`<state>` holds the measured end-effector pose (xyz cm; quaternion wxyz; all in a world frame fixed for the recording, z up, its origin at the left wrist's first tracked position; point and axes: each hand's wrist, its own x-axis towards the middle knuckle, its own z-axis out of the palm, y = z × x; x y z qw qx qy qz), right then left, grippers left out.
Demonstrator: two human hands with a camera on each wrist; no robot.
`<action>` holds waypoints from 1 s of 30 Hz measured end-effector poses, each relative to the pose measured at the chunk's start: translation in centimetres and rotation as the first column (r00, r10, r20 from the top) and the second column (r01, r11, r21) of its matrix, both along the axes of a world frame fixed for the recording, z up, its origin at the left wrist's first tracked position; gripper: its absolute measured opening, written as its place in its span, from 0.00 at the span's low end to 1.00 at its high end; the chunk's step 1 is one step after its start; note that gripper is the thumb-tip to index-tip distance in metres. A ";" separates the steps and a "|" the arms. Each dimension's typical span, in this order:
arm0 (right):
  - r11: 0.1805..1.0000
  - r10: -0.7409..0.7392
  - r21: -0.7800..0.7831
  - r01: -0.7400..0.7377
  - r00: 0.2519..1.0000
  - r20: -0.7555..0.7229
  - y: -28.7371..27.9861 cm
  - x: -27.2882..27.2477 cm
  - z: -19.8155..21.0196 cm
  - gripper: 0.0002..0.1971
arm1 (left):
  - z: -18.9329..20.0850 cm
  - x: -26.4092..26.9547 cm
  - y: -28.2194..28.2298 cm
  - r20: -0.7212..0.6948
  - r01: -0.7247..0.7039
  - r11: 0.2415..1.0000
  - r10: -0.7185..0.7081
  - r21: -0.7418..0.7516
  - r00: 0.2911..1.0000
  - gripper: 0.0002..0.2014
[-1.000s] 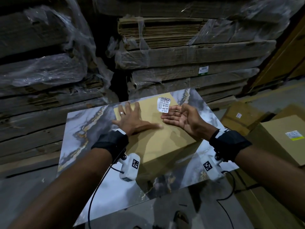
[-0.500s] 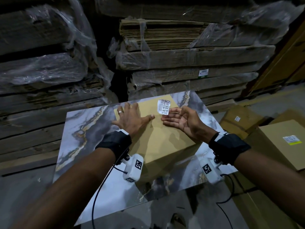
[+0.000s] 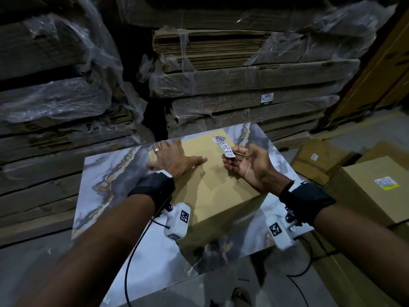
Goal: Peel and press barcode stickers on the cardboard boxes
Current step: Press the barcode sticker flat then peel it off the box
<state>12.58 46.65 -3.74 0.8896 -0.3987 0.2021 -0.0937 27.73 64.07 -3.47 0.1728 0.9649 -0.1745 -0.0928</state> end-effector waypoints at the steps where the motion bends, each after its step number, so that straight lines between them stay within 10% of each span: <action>1: 1.000 0.005 0.002 -0.005 1.000 0.004 0.0 0.0 0.0 0.19 | -0.3 -0.1 0.1 0.024 -0.006 1.000 0.007 -0.015 1.000 0.52; 4: 1.000 -0.002 -0.005 0.002 1.000 0.004 0.2 0.0 0.1 0.17 | -1.1 -0.3 0.4 0.065 -0.016 0.998 0.020 -0.056 0.998 0.47; 12: 1.000 0.003 0.001 -0.003 1.000 0.007 0.3 0.3 -0.2 0.19 | -0.7 -0.1 3.3 -0.246 0.303 0.950 -0.277 0.072 0.929 0.86; 26: 0.998 -0.021 -0.066 0.022 1.000 0.016 0.6 0.0 -0.3 0.18 | -3.9 2.5 3.2 0.121 0.174 0.948 -0.147 -0.266 0.982 0.46; 30: 0.997 -0.047 -0.060 0.048 0.999 0.015 0.8 0.1 -0.2 0.18 | -2.9 0.7 3.2 0.039 0.218 0.972 -0.215 -0.093 0.976 0.60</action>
